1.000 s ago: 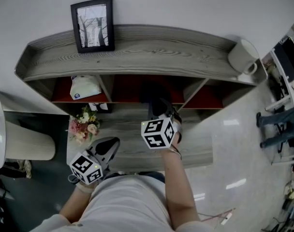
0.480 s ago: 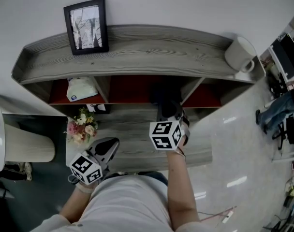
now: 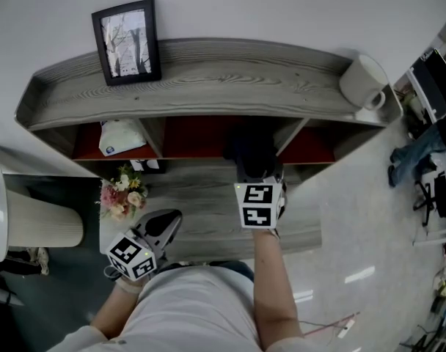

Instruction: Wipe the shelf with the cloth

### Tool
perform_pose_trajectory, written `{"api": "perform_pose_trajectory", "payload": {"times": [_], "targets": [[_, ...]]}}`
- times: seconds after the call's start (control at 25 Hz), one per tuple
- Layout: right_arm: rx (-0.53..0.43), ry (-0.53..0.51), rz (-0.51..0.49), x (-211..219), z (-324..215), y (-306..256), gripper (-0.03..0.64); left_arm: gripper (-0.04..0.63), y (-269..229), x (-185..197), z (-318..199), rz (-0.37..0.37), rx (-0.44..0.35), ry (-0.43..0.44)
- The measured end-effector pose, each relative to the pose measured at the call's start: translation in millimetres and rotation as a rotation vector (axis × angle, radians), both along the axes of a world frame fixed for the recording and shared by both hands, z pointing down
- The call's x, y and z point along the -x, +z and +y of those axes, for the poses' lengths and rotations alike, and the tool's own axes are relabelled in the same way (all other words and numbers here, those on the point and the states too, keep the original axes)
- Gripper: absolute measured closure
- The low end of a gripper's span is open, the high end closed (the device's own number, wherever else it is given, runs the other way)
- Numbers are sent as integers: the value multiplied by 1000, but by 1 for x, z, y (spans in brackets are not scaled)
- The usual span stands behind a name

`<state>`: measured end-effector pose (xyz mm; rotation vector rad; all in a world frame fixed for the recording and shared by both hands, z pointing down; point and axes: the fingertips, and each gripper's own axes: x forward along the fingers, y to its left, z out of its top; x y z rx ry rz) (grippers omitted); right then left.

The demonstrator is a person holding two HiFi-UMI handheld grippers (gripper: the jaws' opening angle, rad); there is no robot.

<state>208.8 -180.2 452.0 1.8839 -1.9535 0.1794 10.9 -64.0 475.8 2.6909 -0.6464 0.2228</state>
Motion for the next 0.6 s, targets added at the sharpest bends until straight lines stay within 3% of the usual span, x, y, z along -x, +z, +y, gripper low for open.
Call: {"api": "perform_pose_trajectory", "payload": {"times": [0.16, 0.36, 0.6], "targets": [[31, 26, 20, -5, -5, 6, 425, 578, 0, 2, -2, 1, 1, -6], [46, 63, 59, -5, -10, 14, 501, 577, -1, 2, -4, 5, -6, -10], [-8, 141, -162, -16, -10, 8, 532, 577, -3, 5, -5, 5, -2, -18]]}}
